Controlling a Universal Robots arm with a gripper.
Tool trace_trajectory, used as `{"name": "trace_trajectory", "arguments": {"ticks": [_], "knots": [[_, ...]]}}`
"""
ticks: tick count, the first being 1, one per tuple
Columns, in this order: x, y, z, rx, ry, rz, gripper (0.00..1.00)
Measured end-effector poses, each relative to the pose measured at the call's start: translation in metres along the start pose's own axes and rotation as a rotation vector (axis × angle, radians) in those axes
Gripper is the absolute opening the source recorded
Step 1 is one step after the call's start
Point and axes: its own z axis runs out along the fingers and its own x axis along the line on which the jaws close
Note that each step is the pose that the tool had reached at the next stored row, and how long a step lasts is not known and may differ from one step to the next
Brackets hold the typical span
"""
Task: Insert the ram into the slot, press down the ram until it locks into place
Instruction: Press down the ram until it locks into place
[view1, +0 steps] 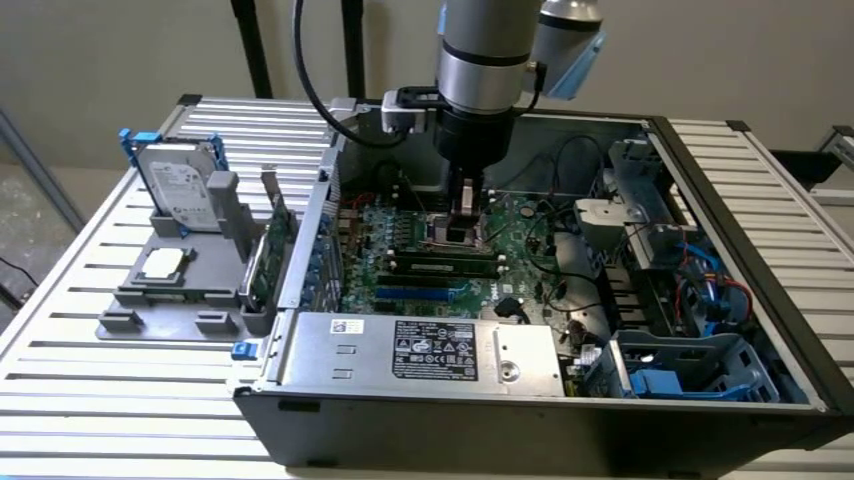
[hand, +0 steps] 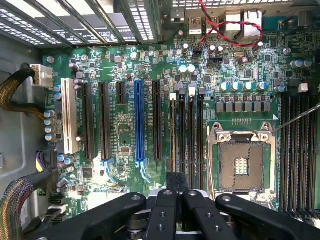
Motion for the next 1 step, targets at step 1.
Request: {"name": "trace_trajectory", "arguments": {"ticks": [1], "knots": [[0.0, 0.0, 0.0, 0.0, 0.0001, 0.0, 0.11]]}}
